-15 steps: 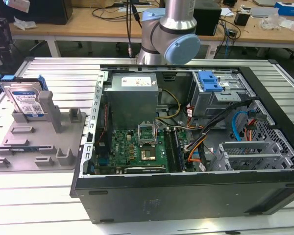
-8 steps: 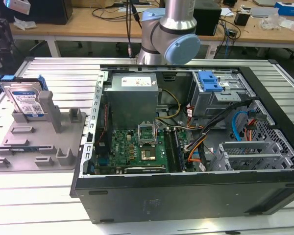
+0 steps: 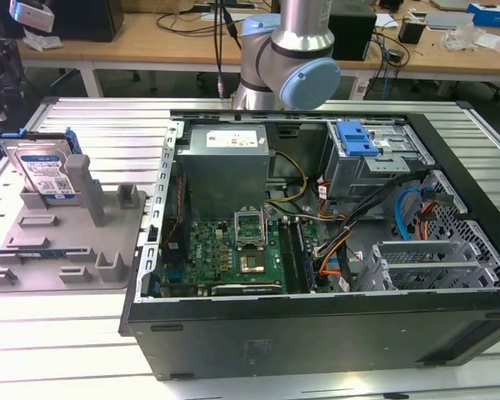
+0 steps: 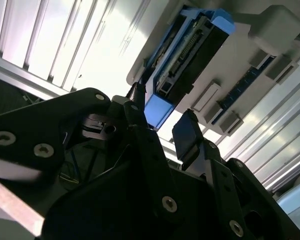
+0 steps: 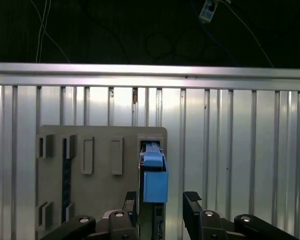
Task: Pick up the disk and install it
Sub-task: 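Pick up the disk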
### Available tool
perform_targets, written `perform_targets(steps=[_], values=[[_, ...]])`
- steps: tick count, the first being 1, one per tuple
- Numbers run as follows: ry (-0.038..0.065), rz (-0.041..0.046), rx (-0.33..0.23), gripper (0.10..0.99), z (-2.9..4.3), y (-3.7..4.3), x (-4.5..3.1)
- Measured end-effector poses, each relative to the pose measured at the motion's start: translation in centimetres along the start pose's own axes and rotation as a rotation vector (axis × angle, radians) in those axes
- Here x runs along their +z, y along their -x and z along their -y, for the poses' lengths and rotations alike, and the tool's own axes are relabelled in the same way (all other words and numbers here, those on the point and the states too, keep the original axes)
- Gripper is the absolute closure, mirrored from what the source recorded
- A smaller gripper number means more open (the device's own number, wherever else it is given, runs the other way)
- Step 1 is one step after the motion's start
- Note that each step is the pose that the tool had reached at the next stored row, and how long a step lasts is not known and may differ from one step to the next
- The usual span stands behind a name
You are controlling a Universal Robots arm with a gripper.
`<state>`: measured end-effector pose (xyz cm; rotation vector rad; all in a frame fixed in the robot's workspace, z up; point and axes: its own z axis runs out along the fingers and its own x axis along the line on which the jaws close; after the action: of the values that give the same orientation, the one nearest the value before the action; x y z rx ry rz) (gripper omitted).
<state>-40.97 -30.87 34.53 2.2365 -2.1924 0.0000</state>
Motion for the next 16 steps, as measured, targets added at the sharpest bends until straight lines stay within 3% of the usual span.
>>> perform_targets(steps=[16], values=[[0.000,0.0001,0.000,0.588,-0.29,-0.05,1.52]])
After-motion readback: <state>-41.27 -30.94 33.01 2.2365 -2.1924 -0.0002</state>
